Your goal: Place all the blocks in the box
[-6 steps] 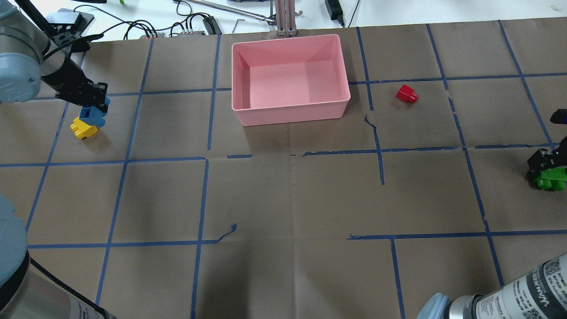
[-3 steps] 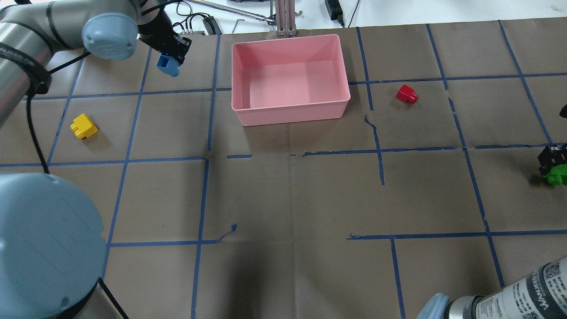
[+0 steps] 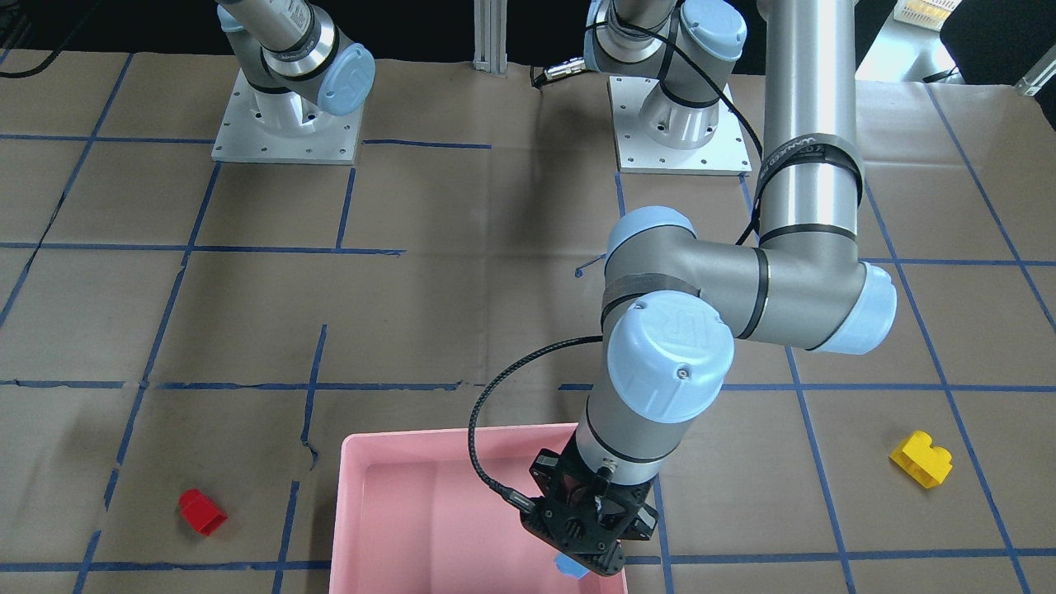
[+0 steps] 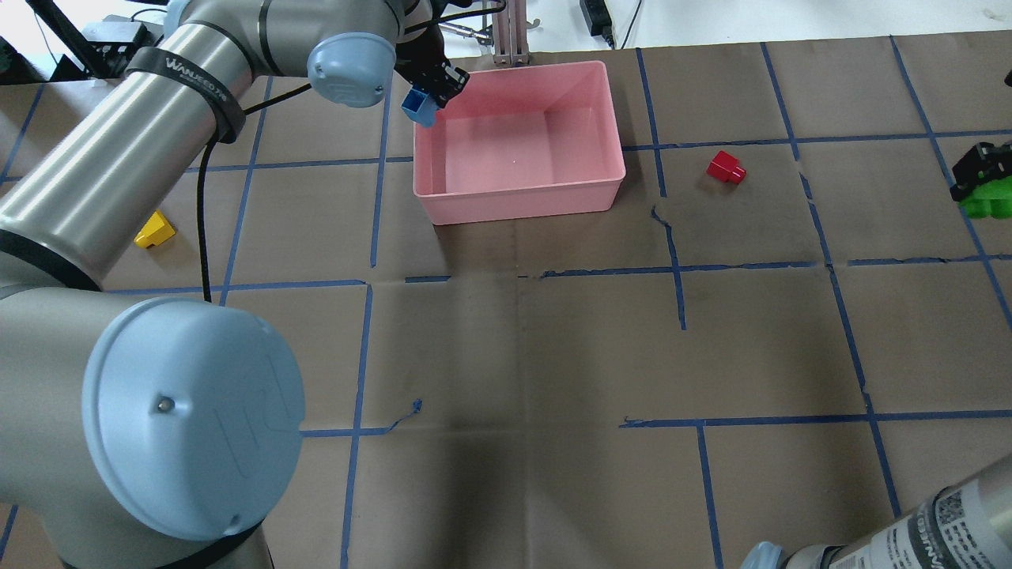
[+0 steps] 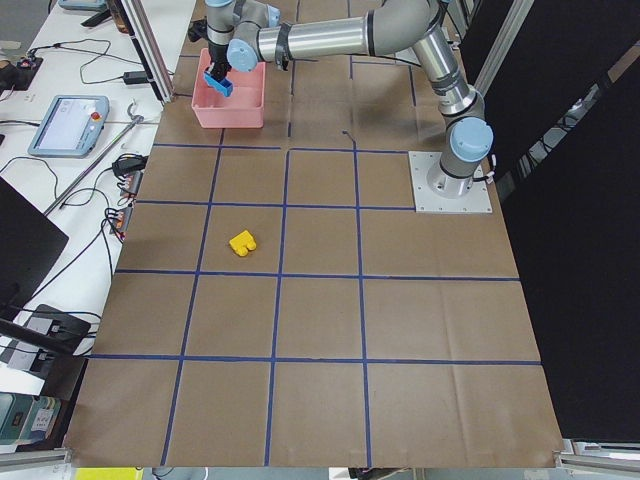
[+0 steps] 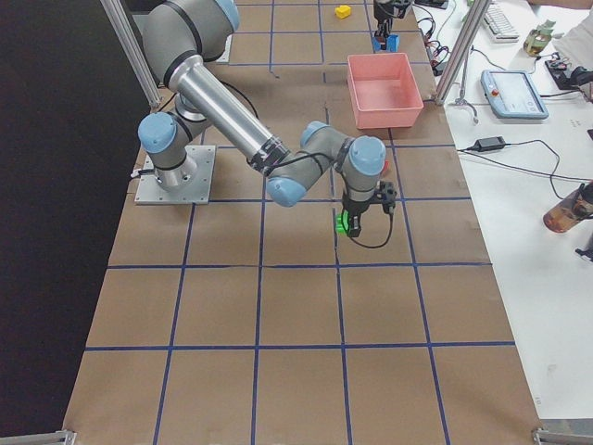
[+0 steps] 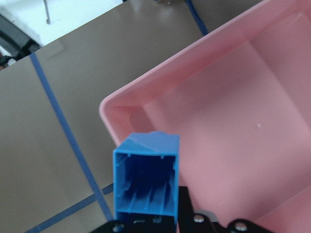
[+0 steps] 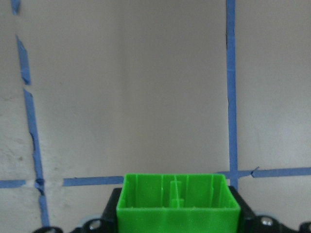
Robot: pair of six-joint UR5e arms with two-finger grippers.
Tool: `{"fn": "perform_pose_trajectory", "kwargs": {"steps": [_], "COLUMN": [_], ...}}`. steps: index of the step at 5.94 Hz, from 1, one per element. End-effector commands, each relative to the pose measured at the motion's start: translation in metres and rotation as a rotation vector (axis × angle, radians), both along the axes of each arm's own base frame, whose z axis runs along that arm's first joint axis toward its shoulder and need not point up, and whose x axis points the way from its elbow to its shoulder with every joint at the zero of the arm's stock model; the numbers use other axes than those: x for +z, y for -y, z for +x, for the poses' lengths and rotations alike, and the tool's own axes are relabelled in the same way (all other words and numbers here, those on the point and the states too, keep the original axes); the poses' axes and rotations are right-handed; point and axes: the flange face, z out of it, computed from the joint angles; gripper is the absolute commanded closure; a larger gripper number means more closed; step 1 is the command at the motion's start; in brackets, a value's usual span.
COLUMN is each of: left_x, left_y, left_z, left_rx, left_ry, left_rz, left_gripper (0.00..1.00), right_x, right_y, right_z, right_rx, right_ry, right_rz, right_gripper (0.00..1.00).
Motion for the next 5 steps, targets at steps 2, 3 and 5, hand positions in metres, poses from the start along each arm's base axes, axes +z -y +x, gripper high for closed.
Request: {"fn": "perform_pose_trajectory", "kwargs": {"steps": [2,3,5], "left_x": [0.009,0.022,0.037], "left_y": [-0.010,-0.007,0.005], "left_z": [-0.008,0.011,0.186], "left_rx": [-0.016,0.014,0.256], "left_ry": [0.010,0.019,0.099], "left_rz": [0.001,-0.017,0.028], "left_gripper": [0.00,0.00,0.00], "right_x": [0.034,0.034,0.027], "right_y": [0.073,0.089,0.096], "right_z": [0.187,0.252,0.372], "right_rx": [-0.038,-0.065,-0.138], "right_ry": [0.022,0.037,0.061], "right_rz": [-0.081,-0.093,-0.097], "right_gripper": [0.73,0.73,0.73]}}
